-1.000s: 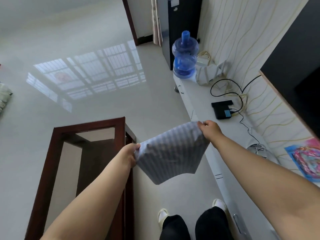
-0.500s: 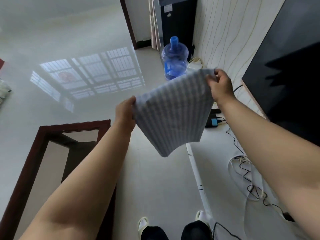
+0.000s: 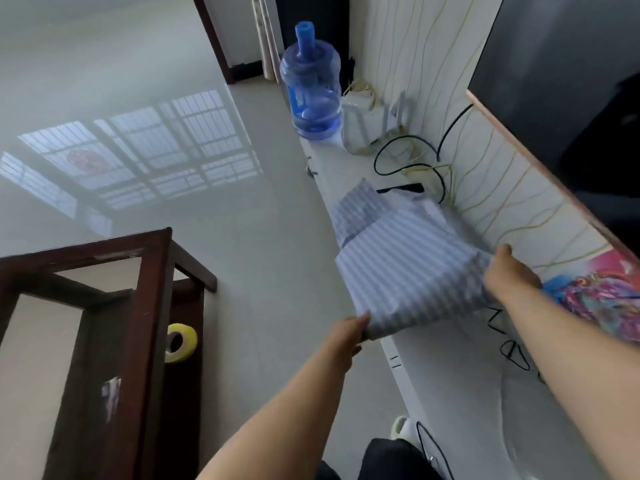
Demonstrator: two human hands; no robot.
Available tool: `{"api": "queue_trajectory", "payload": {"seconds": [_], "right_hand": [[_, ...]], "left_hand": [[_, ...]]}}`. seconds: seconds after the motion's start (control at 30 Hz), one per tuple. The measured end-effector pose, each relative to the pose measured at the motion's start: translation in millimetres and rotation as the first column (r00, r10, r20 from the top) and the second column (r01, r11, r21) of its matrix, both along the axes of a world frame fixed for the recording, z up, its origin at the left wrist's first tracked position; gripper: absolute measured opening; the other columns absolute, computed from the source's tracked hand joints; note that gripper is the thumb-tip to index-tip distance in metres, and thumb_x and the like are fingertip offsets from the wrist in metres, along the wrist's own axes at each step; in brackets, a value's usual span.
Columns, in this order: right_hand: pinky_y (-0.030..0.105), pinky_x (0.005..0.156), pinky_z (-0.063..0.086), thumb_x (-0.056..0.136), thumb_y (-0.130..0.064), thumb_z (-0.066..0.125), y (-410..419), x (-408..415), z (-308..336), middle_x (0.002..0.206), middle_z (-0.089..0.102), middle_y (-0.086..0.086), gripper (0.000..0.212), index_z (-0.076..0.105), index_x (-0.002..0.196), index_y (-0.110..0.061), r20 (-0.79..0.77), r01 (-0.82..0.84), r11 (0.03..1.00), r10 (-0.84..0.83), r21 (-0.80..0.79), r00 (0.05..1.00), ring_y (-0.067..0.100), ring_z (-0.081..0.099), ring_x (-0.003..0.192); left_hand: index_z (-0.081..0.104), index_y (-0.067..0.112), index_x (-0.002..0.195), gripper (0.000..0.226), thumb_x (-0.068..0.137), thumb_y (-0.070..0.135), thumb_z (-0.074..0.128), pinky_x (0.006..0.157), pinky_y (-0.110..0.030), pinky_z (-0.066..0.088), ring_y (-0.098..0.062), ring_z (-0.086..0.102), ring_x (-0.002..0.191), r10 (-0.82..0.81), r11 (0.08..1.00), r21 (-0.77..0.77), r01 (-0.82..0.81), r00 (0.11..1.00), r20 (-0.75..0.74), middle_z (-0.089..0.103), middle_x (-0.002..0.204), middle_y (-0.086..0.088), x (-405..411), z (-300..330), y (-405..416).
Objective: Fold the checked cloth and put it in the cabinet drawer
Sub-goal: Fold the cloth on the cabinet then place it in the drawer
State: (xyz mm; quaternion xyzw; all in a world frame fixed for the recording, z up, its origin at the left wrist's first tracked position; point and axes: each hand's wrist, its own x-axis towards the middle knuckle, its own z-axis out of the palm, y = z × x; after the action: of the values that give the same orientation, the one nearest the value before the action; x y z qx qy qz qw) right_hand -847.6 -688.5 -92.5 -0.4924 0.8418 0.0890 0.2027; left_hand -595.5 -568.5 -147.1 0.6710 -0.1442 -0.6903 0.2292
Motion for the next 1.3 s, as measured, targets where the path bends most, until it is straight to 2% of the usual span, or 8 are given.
{"api": "queue_trajectory", "payload": {"seconds": [0.07,0.17,0.3,0.4,0.73,1.03,1.17,1.3], "right_hand": [[0.046,0.102,0.035,0.094,-0.018,0.04,21,0,-52,0.139,0.037,0.022,0.048,0.031,0.14,-0.014,-0.138,0.05,0.988,-0.03,0.147,0.99,0.038,0.039,0.126],[0.048,0.111,0.026,0.097,-0.028,0.039,36,26,-117,0.151,0.021,0.015,0.051,0.027,0.146,-0.02,-0.125,-0.271,0.961,0.277,0.064,0.953,0.035,0.023,0.137],[0.062,0.113,0.007,0.087,-0.073,0.026,36,70,-181,0.16,-0.012,-0.003,0.078,-0.002,0.15,-0.038,0.086,-0.431,0.892,0.423,0.137,0.902,0.031,-0.009,0.146],[0.065,0.112,0.004,0.082,-0.079,0.022,35,73,-214,0.16,-0.01,-0.001,0.085,-0.008,0.15,-0.038,0.03,-0.428,0.887,0.43,0.174,0.902,0.034,-0.008,0.146],[0.06,0.113,0.004,0.084,-0.077,0.023,52,75,-250,0.161,-0.009,-0.001,0.082,-0.003,0.151,-0.035,-0.042,-0.447,0.895,0.447,0.002,0.894,0.031,-0.006,0.147],[0.037,0.104,0.038,0.099,-0.037,0.039,103,93,-180,0.146,0.042,0.007,0.046,0.038,0.141,-0.019,0.38,-0.308,0.86,0.466,-0.407,0.799,0.025,0.045,0.13],[0.038,0.106,0.037,0.099,-0.029,0.04,110,68,-164,0.147,0.04,0.012,0.045,0.038,0.141,-0.014,0.301,-0.39,0.883,0.458,-0.261,0.836,0.028,0.043,0.13],[0.044,0.107,0.035,0.095,-0.053,0.038,121,28,-179,0.149,0.036,0.015,0.062,0.035,0.143,-0.015,0.105,-0.414,0.91,0.414,-0.026,0.904,0.035,0.038,0.133]], "left_hand": [[0.051,0.021,0.124,0.048,0.089,0.053,0.054,0.087,-0.032,0.041,-0.018,0.057,0.114,-0.163,0.984,0.067,0.166,0.985,-0.048,0.06,0.124,-0.003,-14,-53,19],[0.042,0.024,0.131,0.055,0.089,0.06,0.049,0.091,-0.035,0.042,-0.019,0.058,0.107,-0.283,0.949,0.101,0.299,0.948,-0.147,0.056,0.124,-0.005,-22,-111,37],[0.048,0.024,0.124,0.055,0.084,0.061,0.056,0.085,-0.031,0.045,-0.019,0.059,0.1,-0.113,0.992,0.026,0.122,0.968,-0.223,0.058,0.111,0.0,-17,-166,21],[0.053,0.022,0.118,0.073,0.062,0.065,0.068,0.081,-0.03,0.051,-0.022,0.06,0.109,0.061,0.993,-0.084,-0.085,0.967,-0.249,0.062,0.12,-0.003,-9,-192,-11],[0.044,0.016,0.131,0.036,0.097,0.02,0.053,0.074,-0.032,0.055,-0.024,0.065,0.099,0.154,0.923,-0.306,-0.233,0.953,-0.262,0.062,0.122,-0.007,-17,-231,-19],[0.043,0.045,0.111,0.051,0.085,0.0,0.044,0.074,-0.045,0.059,-0.033,0.068,0.093,-0.097,0.774,-0.631,0.047,0.994,-0.045,0.063,0.114,-0.02,-41,-165,18],[0.015,0.048,0.143,0.086,0.083,-0.008,0.038,0.063,-0.036,0.056,-0.025,0.067,0.083,-0.224,0.797,-0.587,0.144,0.972,-0.066,0.068,0.098,-0.006,-50,-157,42],[0.038,0.03,0.133,0.063,0.083,-0.007,0.044,0.071,-0.041,0.055,-0.025,0.064,0.078,-0.131,0.855,-0.516,0.055,0.985,-0.112,0.064,0.095,-0.007,-65,-154,61]]}}
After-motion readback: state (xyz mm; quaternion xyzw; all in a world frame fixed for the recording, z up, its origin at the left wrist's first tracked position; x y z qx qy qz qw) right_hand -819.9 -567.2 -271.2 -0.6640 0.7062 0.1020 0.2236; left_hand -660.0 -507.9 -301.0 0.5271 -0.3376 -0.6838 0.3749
